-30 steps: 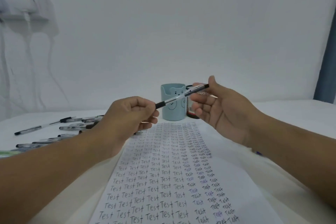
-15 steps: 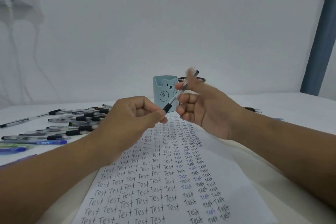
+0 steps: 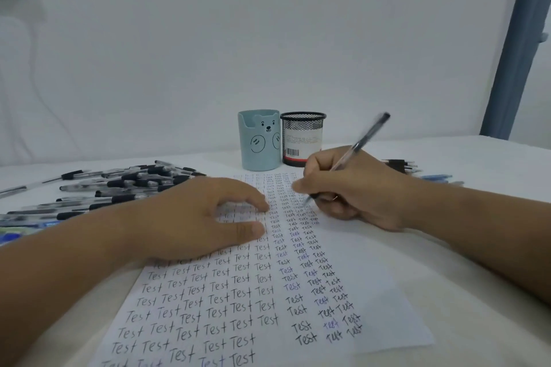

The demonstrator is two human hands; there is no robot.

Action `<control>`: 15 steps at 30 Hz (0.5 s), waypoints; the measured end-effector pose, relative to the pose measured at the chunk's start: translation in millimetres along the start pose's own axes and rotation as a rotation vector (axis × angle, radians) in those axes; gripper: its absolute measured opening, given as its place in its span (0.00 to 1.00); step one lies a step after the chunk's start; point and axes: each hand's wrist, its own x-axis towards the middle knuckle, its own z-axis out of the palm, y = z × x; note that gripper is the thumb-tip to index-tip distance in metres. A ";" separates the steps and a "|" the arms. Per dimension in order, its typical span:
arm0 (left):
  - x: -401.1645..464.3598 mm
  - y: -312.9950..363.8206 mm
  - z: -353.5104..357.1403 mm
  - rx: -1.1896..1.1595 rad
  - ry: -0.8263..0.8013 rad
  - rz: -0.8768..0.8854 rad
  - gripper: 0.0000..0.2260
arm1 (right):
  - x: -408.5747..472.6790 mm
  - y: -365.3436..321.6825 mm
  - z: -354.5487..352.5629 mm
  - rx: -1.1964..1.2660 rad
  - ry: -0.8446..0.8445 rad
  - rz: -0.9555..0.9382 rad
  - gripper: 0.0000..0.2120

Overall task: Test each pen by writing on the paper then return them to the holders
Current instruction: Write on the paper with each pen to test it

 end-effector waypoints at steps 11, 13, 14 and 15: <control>1.6 -6.7 1.8 0.004 0.034 0.029 0.22 | -5.2 2.1 1.6 -0.418 0.082 -0.107 0.21; 1.4 -7.4 1.9 0.013 0.038 0.032 0.21 | -4.8 3.0 1.4 -0.431 0.081 -0.096 0.20; 1.1 -7.3 2.1 0.015 0.039 0.031 0.21 | -4.9 2.8 2.0 -0.443 0.081 -0.093 0.20; 1.0 -7.4 2.1 0.015 0.040 0.031 0.21 | -4.9 2.4 2.4 -0.455 0.081 -0.090 0.19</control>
